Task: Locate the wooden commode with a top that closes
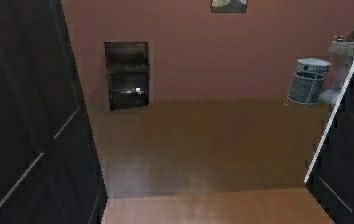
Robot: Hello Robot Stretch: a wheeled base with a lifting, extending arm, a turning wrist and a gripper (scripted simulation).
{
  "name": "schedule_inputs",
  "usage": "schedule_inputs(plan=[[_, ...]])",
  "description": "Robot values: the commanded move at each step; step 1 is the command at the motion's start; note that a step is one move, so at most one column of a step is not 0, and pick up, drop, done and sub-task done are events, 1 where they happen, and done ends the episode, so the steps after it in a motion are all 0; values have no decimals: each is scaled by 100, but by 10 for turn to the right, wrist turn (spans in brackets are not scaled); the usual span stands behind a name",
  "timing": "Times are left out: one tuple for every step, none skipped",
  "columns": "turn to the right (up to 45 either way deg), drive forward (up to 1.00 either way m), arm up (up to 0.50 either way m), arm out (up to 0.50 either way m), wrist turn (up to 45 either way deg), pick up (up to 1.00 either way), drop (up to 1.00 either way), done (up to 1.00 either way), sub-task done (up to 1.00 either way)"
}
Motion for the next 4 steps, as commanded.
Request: schedule_inputs(plan=[[0,100,0,0,0,0,0,0,0],[0,55,0,0,0,0,0,0,0],[-360,0,0,0,0,0,0,0,0],[0,65,0,0,0,0,0,0,0]])
